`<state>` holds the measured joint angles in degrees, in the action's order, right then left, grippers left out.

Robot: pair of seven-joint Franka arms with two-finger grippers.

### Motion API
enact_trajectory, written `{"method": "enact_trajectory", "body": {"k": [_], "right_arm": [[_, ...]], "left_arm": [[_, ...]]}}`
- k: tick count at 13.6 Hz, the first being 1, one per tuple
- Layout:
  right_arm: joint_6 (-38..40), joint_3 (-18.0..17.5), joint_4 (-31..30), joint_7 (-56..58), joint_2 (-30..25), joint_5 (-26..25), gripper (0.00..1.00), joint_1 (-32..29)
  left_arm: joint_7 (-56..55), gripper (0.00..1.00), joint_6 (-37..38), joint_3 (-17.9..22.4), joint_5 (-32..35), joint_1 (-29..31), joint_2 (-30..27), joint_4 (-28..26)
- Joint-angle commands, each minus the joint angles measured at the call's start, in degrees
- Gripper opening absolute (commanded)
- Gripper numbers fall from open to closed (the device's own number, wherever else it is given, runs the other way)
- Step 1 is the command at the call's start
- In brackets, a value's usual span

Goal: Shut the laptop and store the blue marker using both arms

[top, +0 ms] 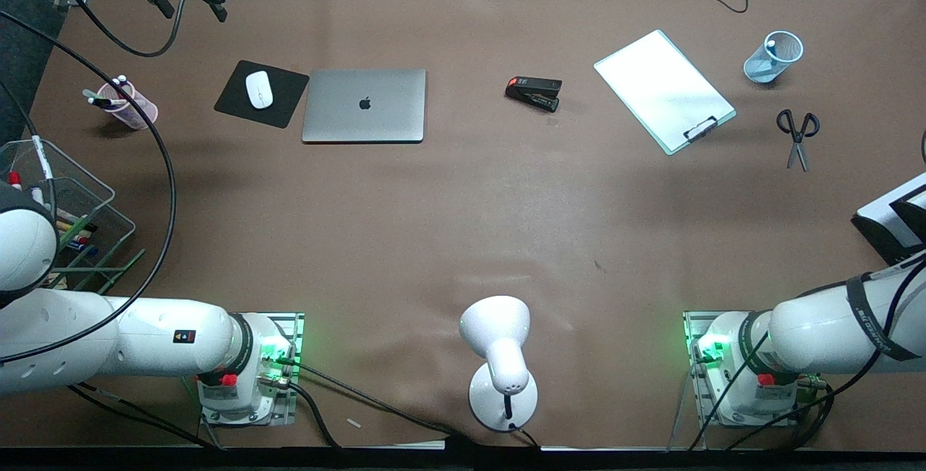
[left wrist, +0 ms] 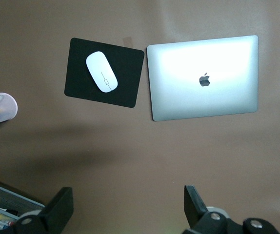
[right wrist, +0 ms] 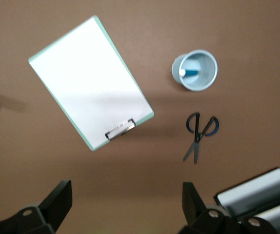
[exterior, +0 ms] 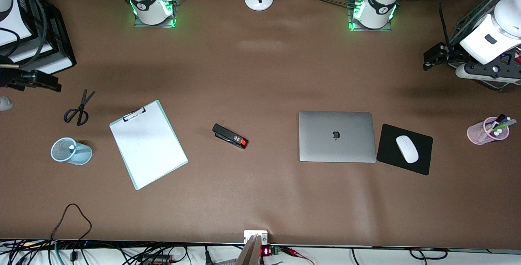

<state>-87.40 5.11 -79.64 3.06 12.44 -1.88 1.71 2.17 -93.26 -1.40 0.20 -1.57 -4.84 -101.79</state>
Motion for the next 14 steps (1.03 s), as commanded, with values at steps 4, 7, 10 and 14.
{"method": "enact_trajectory", "body": {"k": [4, 7, 10, 14], "right_arm": [[-2.69, -0.98, -2.62, -0.08, -1.8, 1.34, 1.0, -1.27], [-3.83, -0.98, -4.99, -0.08, -3.56, 1.8, 1.0, -2.07], [-3.57, -1.07, -5.7, -0.95, -5.05, 1.71, 1.0, -1.8], [-2.96, -1.24, -6.58, -1.04, -6.29, 1.18, 1.0, -1.8]], "left_arm": [[1.0, 1.0, 1.77, 0.25, -0.64, 0.07, 0.53, 1.41], [1.0, 1.0, 1.77, 0.25, -0.64, 0.07, 0.53, 1.41], [1.0, 1.0, 1.77, 0.17, -0.64, 0.07, 0.53, 1.41], [1.0, 1.0, 1.77, 0.25, -0.64, 0.07, 0.53, 1.41]]}}
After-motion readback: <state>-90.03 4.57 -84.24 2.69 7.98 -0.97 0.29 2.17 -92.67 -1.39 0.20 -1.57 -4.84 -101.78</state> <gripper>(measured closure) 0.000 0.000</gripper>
